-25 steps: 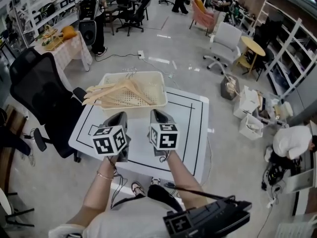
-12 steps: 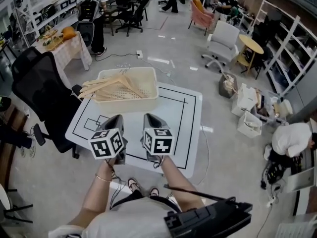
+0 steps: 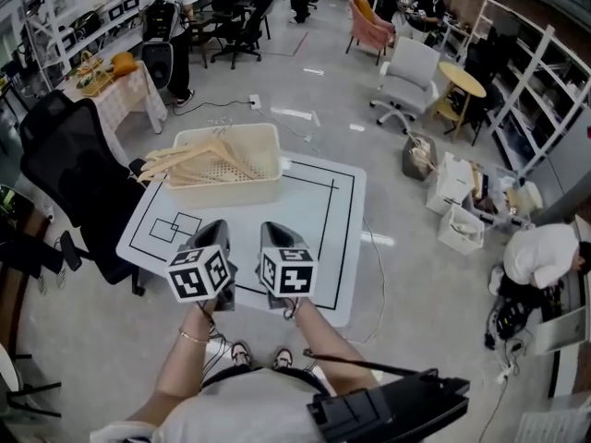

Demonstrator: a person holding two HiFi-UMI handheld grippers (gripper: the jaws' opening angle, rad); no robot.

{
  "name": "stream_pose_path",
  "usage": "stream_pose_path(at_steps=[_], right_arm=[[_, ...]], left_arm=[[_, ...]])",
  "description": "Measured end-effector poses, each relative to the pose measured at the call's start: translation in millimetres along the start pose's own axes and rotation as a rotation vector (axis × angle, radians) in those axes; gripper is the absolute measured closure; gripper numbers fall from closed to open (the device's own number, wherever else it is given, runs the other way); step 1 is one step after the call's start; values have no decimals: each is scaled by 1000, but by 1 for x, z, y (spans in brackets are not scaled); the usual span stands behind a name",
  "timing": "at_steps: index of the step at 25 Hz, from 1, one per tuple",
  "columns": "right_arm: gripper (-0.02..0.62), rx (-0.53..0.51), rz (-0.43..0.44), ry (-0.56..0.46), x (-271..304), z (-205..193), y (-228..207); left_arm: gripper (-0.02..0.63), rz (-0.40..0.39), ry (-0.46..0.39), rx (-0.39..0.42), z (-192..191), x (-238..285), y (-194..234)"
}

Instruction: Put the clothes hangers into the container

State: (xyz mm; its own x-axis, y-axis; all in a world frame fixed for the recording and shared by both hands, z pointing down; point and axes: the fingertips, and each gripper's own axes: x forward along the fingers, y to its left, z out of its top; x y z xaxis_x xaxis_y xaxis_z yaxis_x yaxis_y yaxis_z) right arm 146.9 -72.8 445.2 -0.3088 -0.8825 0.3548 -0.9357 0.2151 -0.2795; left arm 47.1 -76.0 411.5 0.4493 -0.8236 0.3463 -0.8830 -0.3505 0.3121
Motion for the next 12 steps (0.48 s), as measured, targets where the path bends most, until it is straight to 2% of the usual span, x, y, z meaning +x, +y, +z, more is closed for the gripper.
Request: stream_pose_path(at_steps=[7, 12], right_arm=[[578, -12, -29, -46, -1, 18, 13], [580, -51, -46, -13, 6, 12, 21]], left_arm=[[597, -36, -54, 19, 27, -1, 6], [597, -28, -42, 0, 25, 1, 23]])
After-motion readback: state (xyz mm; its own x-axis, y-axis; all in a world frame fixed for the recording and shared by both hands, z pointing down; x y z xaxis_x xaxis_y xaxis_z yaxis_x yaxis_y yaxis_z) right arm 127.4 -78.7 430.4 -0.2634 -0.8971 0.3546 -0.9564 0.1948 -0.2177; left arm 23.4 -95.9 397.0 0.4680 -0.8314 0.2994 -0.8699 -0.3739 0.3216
